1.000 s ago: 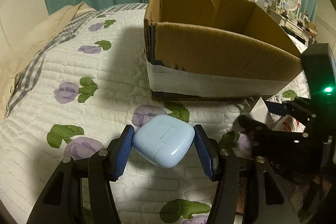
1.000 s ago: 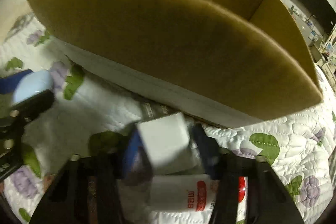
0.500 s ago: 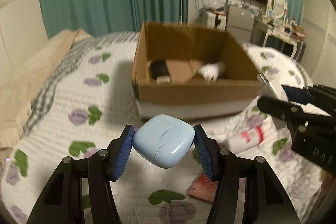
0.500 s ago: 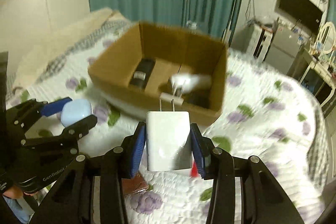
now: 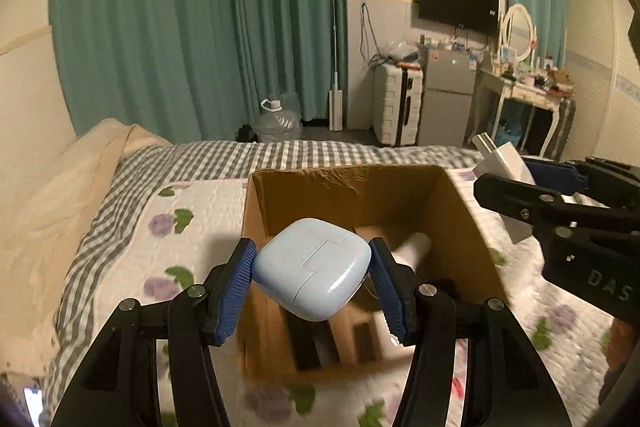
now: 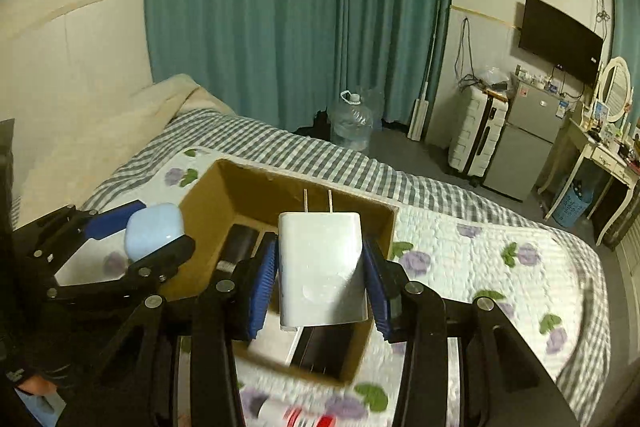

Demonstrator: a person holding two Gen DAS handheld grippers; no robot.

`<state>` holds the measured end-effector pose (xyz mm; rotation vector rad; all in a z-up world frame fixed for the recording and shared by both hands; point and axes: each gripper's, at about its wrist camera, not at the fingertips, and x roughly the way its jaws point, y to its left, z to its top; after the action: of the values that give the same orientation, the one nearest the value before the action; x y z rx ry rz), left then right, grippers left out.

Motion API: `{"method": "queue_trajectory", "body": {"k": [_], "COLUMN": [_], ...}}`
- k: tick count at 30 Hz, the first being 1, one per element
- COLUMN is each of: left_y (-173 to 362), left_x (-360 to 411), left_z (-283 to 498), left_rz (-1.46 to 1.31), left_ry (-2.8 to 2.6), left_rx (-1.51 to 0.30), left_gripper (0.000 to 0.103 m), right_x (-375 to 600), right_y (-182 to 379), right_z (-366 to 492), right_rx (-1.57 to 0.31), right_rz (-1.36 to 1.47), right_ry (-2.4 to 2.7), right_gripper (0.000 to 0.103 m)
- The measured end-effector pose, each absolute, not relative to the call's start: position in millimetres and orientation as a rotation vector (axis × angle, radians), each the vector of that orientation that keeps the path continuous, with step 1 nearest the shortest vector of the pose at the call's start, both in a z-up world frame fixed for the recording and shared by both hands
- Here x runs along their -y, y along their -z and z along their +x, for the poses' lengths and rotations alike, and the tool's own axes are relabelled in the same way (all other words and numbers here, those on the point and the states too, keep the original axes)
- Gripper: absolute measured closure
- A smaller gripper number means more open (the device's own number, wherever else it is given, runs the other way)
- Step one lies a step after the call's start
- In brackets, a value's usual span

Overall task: Organize rigid objects
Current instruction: 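Lower the blue case and white adapter into the box and open both tools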

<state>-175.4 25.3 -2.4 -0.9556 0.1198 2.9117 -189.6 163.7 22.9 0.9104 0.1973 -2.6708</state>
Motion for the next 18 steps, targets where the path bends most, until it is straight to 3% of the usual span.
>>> {"method": "queue_trajectory", "body": {"k": [6, 12, 15, 18], "left_y": [34, 42, 39, 28], "left_x": [-32, -42, -43, -42], "left_z": [-213, -212, -207, -193], "left_rz": [-1.005, -0.956, -0.97, -0.971], "left_ry": [-2.903, -2.902, -2.907, -2.916], "left_rx": [-0.183, -0.243, -0.254, -0.231], "left_gripper": [0.044, 0.037, 0.037, 0.037], "right_x": [-162, -170, -178, -189], "right_y": [16, 34, 27, 12], "right_z": [-230, -239, -232, -217], "right_rx": [-0.177, -0.123, -0.125, -0.099], "right_rz": [0.975, 0.986, 0.982, 0.965], "right_ry": [2.66, 2.654, 2.688, 2.715], "right_gripper": [0.062, 0.061, 0.026, 0.026]}}
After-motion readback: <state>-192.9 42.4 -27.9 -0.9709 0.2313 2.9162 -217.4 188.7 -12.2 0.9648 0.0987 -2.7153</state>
